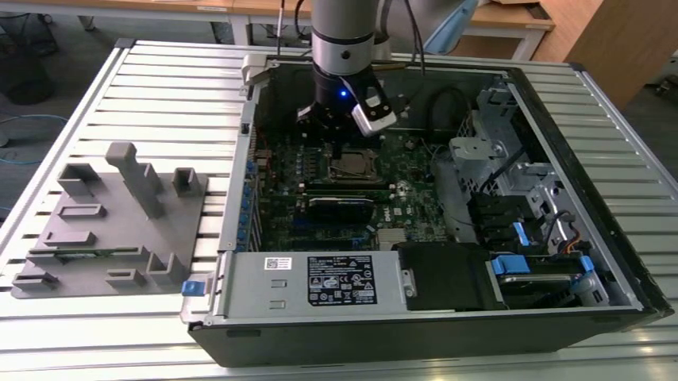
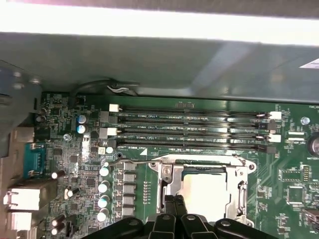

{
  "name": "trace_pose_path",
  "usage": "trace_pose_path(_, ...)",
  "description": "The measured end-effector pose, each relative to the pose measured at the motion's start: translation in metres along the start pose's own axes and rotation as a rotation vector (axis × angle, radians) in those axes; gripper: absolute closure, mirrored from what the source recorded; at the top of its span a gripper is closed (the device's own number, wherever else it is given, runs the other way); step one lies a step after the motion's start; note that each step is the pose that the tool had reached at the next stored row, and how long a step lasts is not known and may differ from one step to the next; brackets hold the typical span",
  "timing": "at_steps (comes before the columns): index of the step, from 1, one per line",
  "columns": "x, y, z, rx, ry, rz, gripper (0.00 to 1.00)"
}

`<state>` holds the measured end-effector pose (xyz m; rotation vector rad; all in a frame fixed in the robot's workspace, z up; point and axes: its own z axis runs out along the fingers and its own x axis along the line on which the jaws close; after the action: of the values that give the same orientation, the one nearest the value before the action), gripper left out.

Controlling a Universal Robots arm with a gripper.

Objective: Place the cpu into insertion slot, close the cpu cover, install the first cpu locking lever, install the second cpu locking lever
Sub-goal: 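Close the cpu cover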

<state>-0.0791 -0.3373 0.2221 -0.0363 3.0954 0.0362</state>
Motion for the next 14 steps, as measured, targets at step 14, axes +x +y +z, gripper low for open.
trace_pose_path(14, -0.0127, -0.0003, -0.0003, 0.0001, 0.0001, 0.000, 0.90)
